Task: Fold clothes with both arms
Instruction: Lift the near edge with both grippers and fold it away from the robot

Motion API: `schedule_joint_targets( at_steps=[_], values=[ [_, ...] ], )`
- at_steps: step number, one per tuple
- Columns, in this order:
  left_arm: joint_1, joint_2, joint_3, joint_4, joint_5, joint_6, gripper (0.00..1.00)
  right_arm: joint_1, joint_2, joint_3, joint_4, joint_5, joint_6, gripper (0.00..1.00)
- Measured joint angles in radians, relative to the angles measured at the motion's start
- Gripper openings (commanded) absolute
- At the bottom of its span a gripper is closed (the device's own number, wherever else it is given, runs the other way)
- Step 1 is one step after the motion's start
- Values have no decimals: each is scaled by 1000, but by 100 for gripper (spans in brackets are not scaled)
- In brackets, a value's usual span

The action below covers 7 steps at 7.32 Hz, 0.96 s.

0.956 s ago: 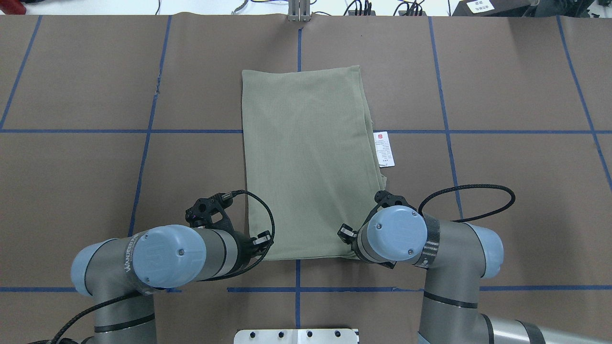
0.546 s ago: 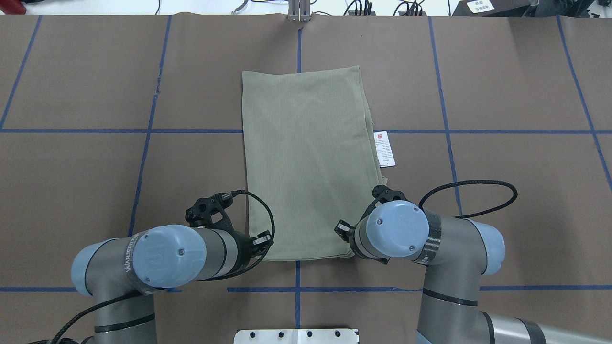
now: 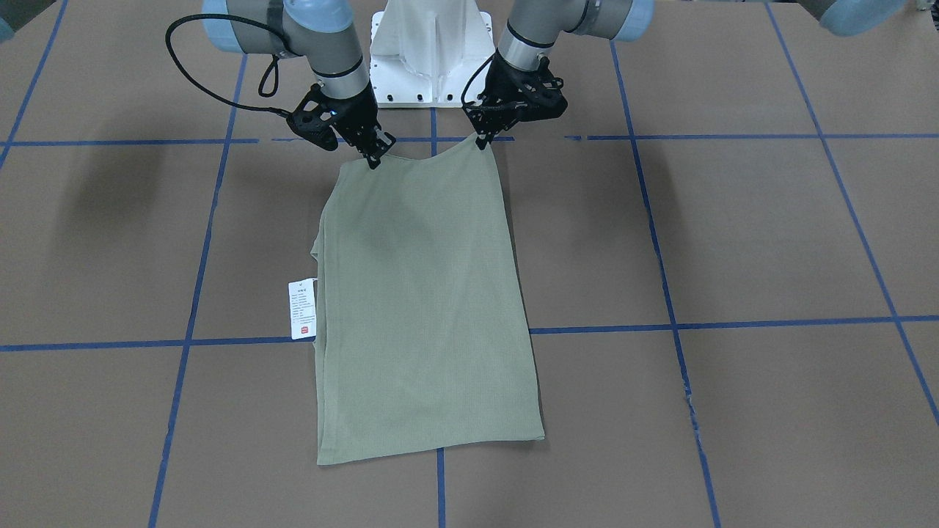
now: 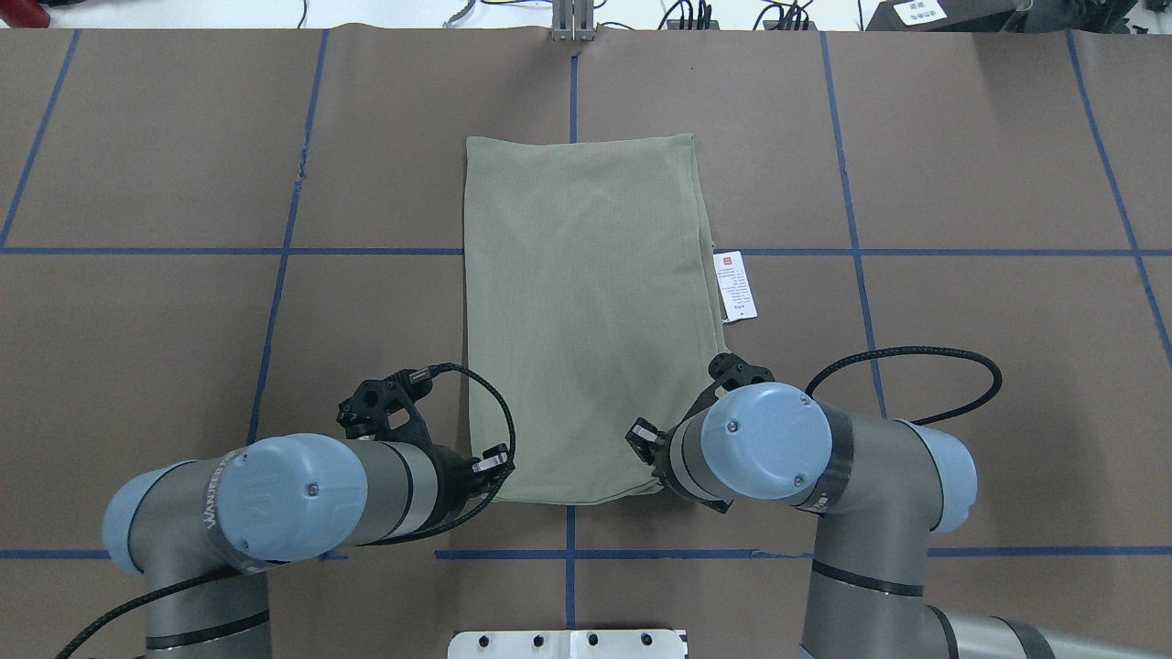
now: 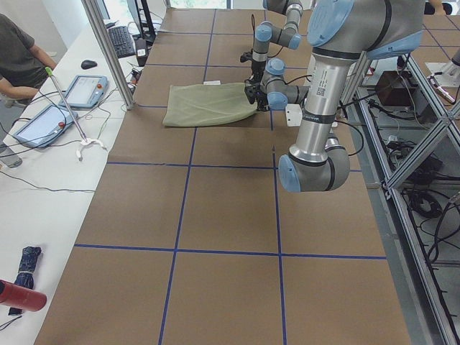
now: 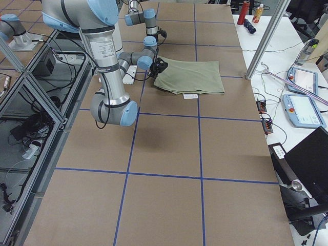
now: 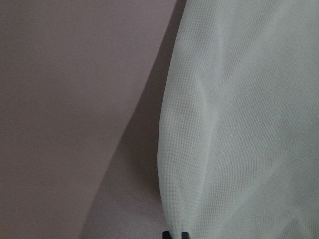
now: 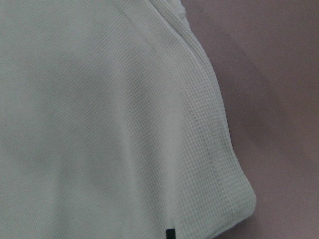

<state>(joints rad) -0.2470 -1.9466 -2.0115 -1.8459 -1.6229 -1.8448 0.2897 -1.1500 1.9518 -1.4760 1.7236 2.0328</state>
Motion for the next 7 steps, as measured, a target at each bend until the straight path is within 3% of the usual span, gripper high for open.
schedule_joint_targets(
  at_steps=[4, 5, 7],
  values=[
    [122, 94, -236, 146, 1, -35, 0, -98, -71, 226, -1, 75, 8, 0],
    [148, 94, -273, 177, 1, -54, 0, -113, -77, 249, -2, 84, 10, 0],
    [125, 48, -239, 189, 2, -52, 0, -78, -66, 196, -2, 76, -28, 0]
  ],
)
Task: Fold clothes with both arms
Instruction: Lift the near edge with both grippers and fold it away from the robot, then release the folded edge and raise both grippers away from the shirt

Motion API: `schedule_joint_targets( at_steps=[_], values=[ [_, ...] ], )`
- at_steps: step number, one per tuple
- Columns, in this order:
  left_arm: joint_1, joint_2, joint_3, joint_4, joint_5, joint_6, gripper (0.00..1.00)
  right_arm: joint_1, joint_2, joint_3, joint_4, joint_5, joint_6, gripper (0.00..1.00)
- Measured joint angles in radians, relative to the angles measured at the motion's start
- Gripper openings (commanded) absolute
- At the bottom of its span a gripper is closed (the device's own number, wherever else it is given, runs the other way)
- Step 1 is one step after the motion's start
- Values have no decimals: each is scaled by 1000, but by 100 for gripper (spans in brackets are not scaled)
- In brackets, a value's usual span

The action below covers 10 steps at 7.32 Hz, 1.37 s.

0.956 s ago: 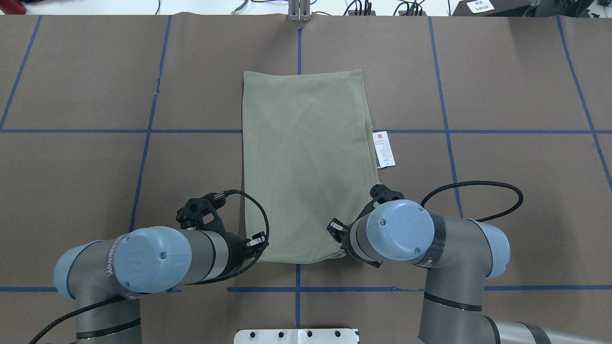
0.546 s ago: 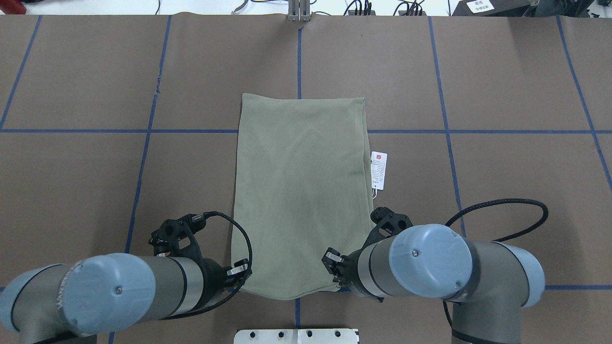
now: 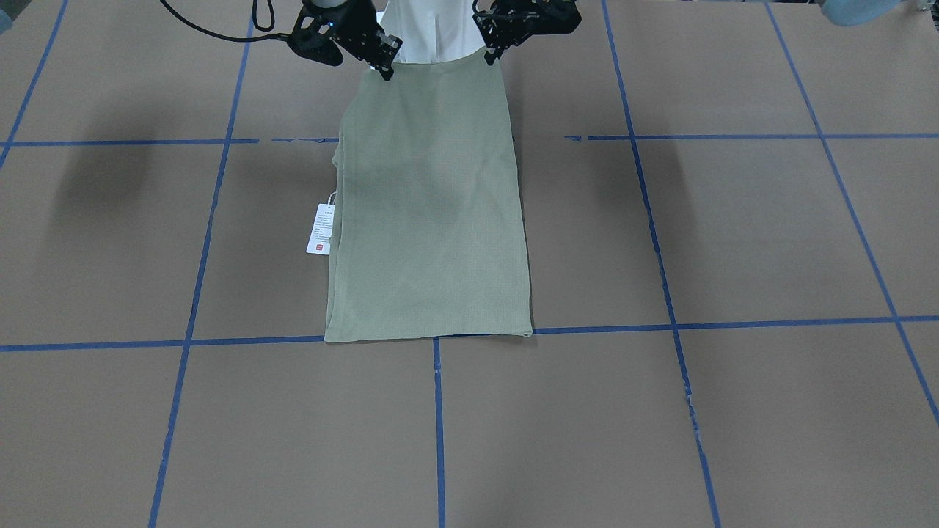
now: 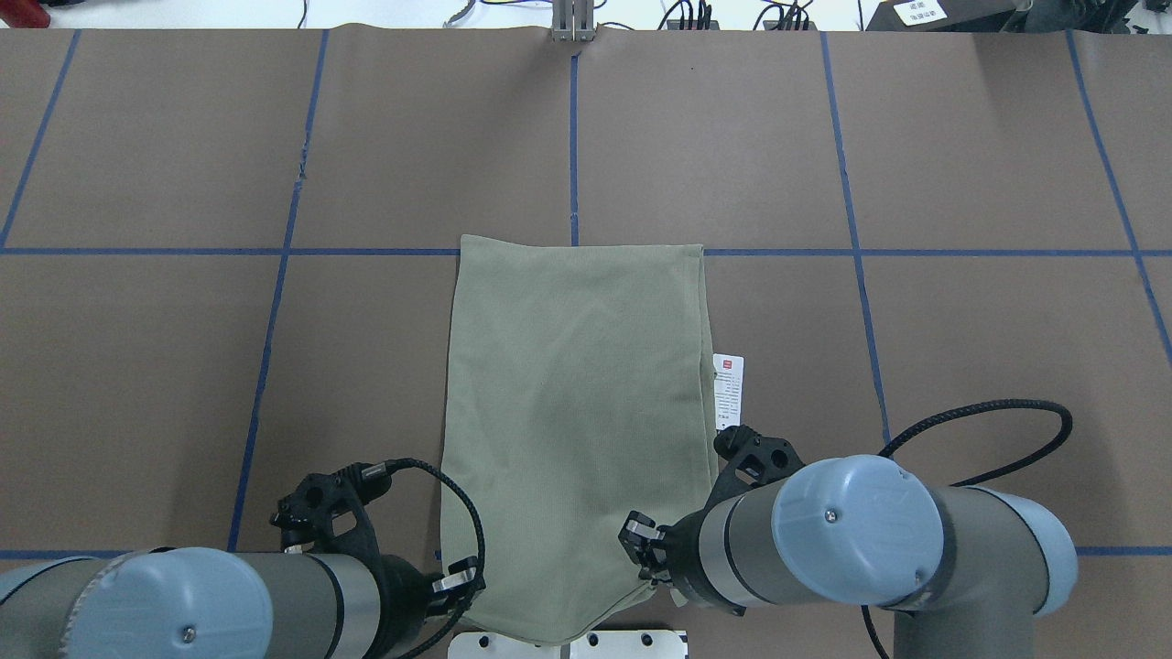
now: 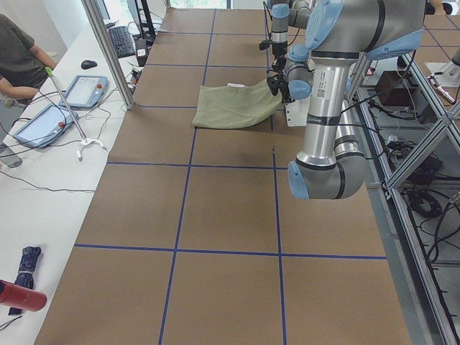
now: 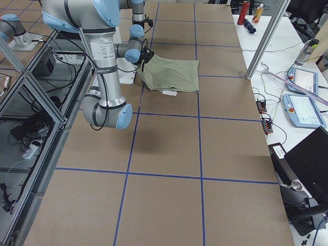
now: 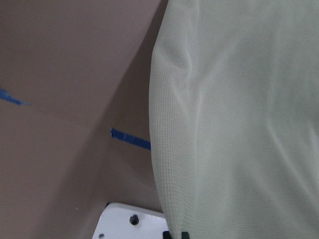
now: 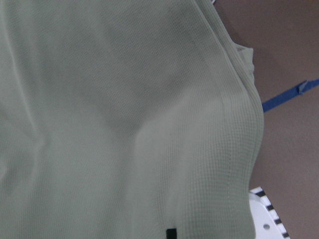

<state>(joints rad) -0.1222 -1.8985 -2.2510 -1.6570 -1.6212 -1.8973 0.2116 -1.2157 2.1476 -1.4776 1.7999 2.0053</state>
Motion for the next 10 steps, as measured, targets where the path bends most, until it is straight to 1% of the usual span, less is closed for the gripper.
schedule_joint_targets(
  at_steps=[2, 3, 5, 7, 9, 10],
  values=[
    [-149, -47, 91, -27, -10, 41, 0, 99, 18, -66, 0, -7, -83, 0],
    [-225, -69, 145, -42, -32, 73, 0, 150, 44, -107, 0, -8, -103, 0],
    [-334, -126, 283, -109, -69, 116, 0, 253, 151, -240, 1, -8, -129, 0],
    [-375, -155, 386, -195, -76, 127, 0, 334, 227, -362, 20, -8, -160, 0],
    [-389, -172, 421, -218, -76, 128, 0, 369, 287, -533, 138, -6, -169, 0],
    [-398, -182, 435, -220, -76, 127, 0, 375, 314, -596, 175, -4, -169, 0]
  ],
)
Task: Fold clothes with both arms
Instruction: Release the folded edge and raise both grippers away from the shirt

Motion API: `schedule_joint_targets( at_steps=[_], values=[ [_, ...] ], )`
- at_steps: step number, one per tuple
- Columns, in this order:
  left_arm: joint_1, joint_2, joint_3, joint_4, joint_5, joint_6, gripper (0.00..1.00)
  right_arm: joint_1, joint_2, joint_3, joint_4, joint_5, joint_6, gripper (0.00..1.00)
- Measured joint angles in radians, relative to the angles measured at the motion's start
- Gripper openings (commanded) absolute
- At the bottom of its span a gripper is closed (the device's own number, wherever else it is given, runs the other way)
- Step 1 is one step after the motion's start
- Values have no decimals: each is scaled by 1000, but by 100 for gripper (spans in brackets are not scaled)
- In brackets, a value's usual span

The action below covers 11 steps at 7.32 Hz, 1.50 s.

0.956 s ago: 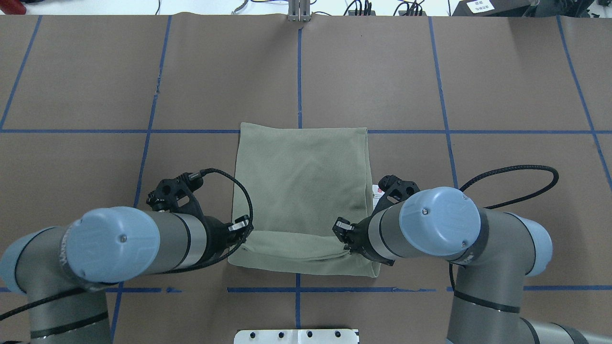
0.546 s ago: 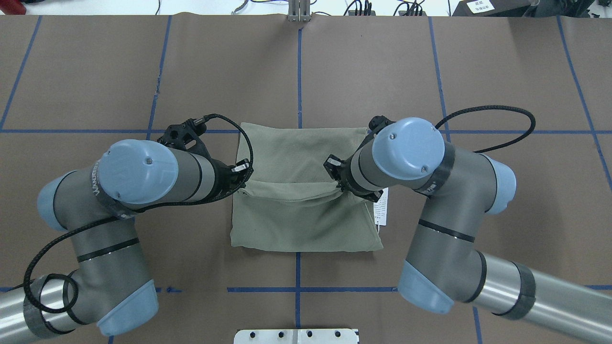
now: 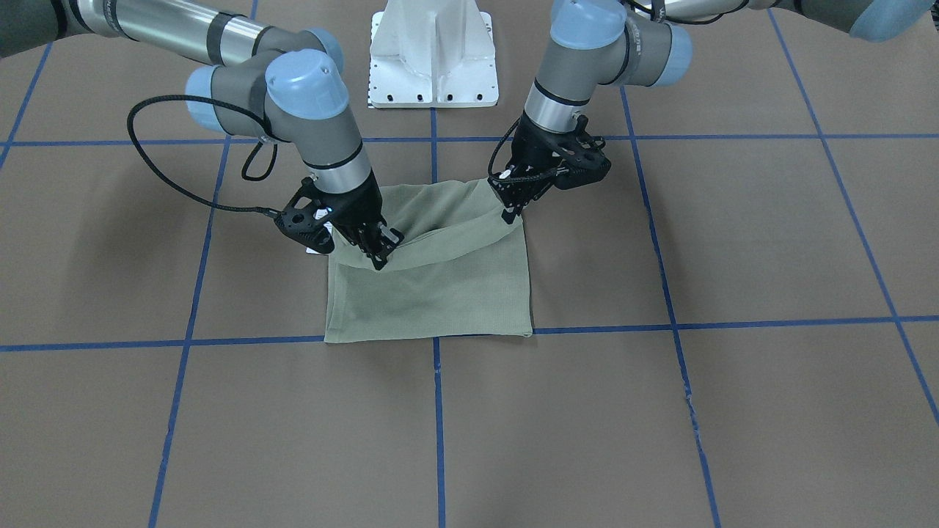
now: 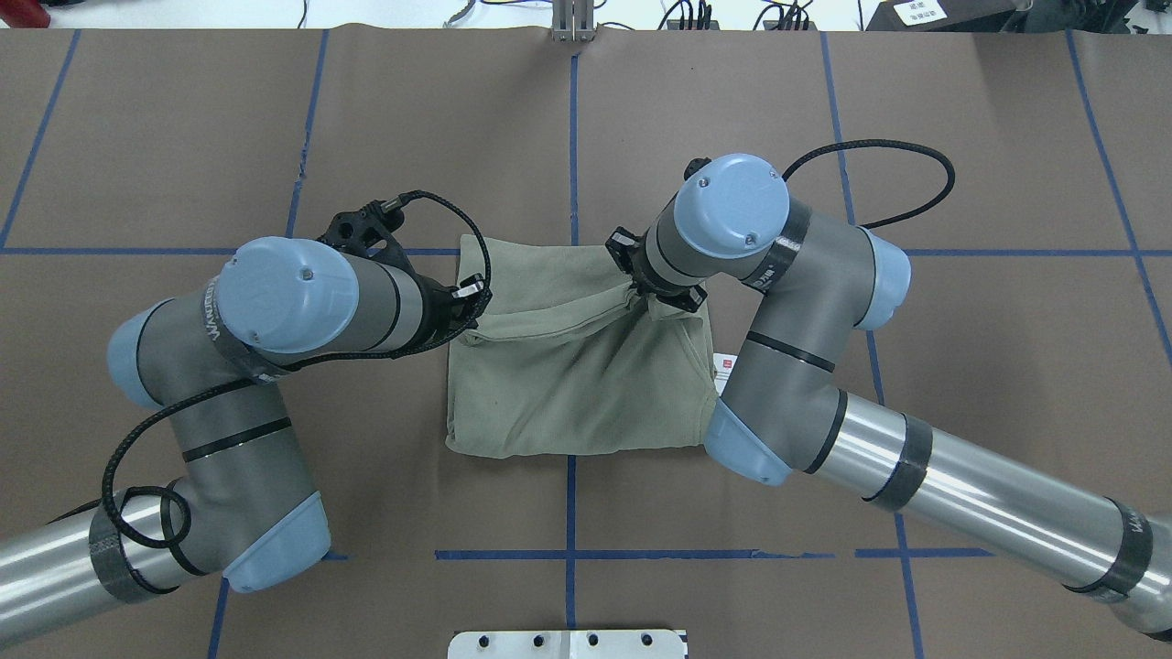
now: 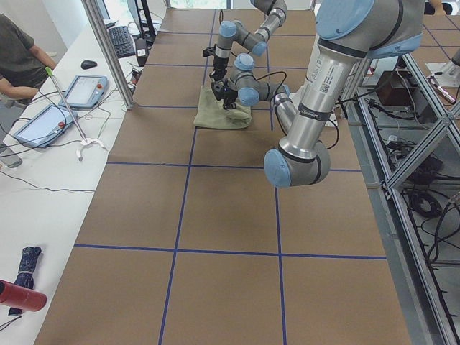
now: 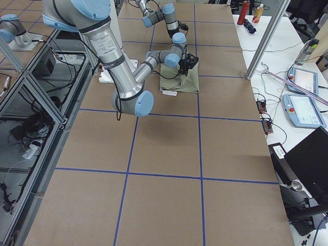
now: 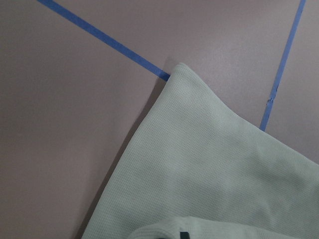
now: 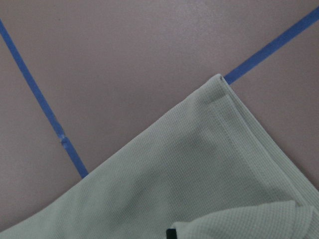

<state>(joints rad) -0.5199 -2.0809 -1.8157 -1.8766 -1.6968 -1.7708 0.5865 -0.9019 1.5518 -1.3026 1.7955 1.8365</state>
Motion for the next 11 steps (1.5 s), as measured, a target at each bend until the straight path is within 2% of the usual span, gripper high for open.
schedule_joint_targets(
  at_steps=[1, 2, 3, 4, 6, 9, 11],
  values=[
    [-18, -30, 40, -1, 0, -5, 17, 6, 14, -29, 15, 1, 0, 0],
    [-47, -63, 96, -2, 0, -6, 51, 13, 20, -43, 21, 3, 0, 0],
    [-86, -90, 157, -14, 0, -3, 100, 19, 22, -53, 23, 4, 0, 91],
    [-123, -117, 227, -40, -1, 14, 100, 24, 24, -63, 24, 4, -1, 100],
    [-168, -140, 302, -80, -2, 60, 100, 31, 28, -104, 68, 3, -6, 100],
    [-187, -138, 316, -88, -20, 122, 100, 79, 30, -152, 143, 24, -10, 100],
    [-260, -113, 312, -88, -108, 279, 100, 147, 22, -163, 141, 79, -129, 100]
  ],
)
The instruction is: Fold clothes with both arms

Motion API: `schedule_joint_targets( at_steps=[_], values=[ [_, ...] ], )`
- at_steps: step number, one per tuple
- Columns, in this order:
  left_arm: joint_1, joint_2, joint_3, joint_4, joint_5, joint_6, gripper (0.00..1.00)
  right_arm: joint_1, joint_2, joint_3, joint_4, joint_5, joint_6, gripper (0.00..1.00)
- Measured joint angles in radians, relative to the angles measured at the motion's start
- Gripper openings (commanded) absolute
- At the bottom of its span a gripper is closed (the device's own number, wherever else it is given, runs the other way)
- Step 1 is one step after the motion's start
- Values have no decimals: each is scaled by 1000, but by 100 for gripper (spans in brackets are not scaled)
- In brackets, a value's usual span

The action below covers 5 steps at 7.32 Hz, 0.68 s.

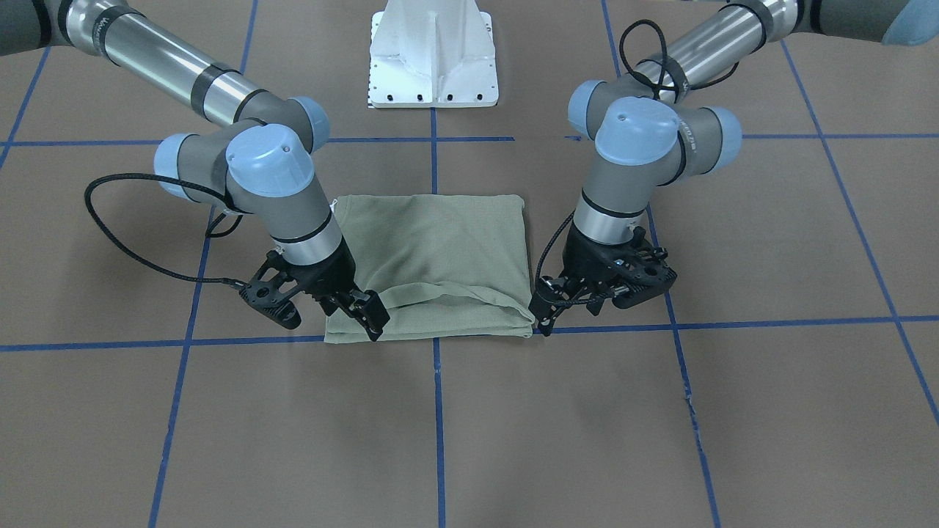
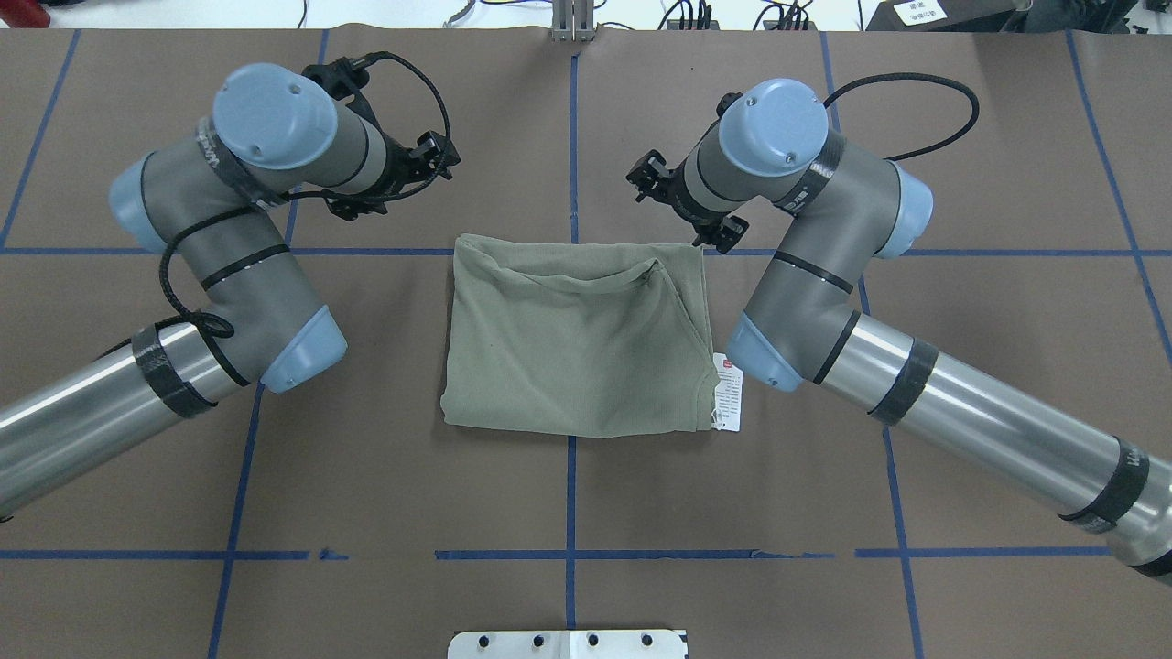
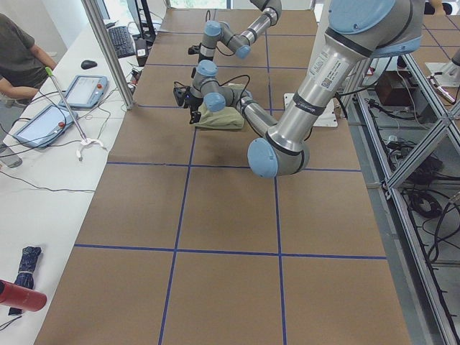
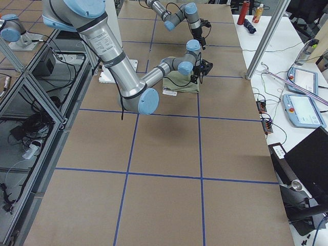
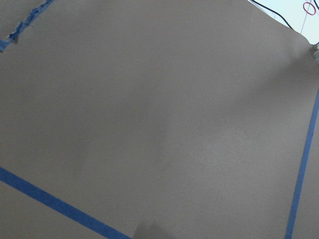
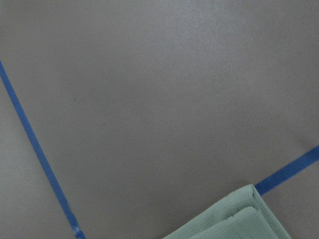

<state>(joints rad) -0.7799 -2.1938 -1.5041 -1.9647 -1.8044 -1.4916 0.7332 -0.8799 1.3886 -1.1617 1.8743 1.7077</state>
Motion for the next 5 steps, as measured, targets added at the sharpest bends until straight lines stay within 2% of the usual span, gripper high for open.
schedule_joint_targets(
  at_steps=[2, 5],
  values=[
    [-113, 74, -41, 4, -99, 218, 100, 104, -28, -17, -42, 81, -229, 100],
    [-320, 322, -192, 18, -185, 732, 100, 356, -142, -12, -150, 284, -792, 100]
  ],
)
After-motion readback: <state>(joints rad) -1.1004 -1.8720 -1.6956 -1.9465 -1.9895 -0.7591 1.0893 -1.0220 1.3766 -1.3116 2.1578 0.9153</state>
